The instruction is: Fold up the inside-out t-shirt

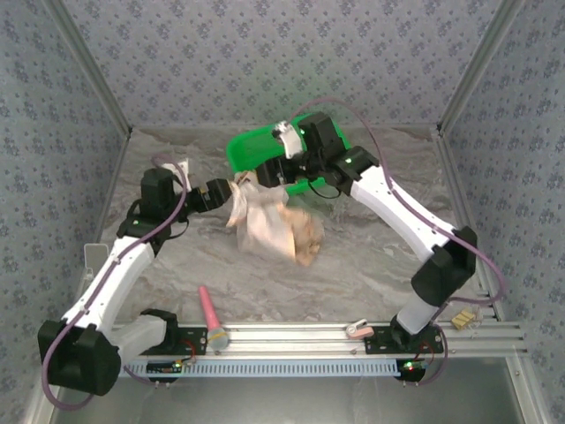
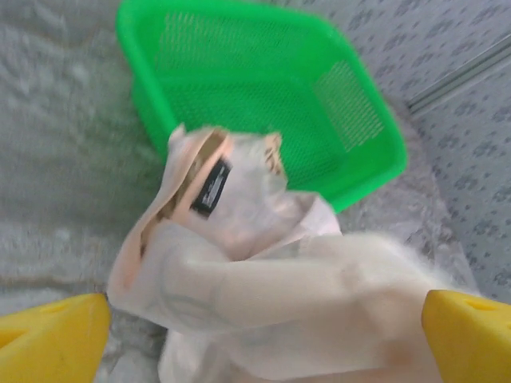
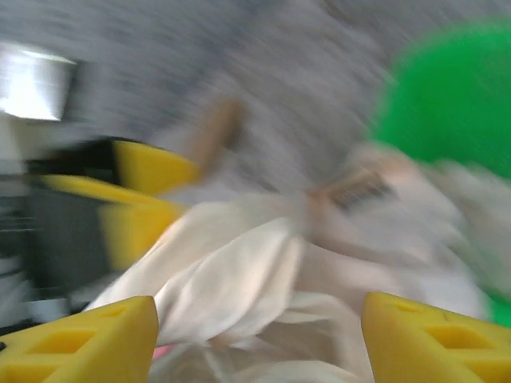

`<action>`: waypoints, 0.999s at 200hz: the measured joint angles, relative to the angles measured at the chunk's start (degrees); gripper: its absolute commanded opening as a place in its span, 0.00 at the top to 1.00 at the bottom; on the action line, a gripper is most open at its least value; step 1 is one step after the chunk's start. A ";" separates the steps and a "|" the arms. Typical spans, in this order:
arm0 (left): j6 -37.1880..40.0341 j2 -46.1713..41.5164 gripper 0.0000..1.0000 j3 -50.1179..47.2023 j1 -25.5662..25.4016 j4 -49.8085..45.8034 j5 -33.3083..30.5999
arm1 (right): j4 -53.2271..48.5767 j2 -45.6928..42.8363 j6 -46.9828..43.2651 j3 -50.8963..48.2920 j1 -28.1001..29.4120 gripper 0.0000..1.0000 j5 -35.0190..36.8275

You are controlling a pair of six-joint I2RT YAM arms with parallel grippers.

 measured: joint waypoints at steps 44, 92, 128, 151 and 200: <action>-1.88 11.61 0.00 -1.44 -4.17 0.66 -1.53 | -4.48 6.03 3.78 -2.62 -15.69 0.28 14.82; -1.88 21.64 0.00 0.42 -9.77 0.04 -7.87 | -4.66 21.07 3.39 11.91 -23.12 0.37 22.01; -2.69 30.75 0.38 1.25 -9.75 2.03 -5.55 | -7.13 34.05 2.60 23.15 -23.76 0.65 23.41; -2.38 30.42 0.61 1.27 -9.70 2.14 -4.57 | -9.14 35.80 4.04 24.59 -23.04 0.93 25.75; -0.04 20.79 0.80 1.27 -7.45 0.90 -3.72 | -10.84 27.32 22.73 15.43 -23.50 0.94 34.29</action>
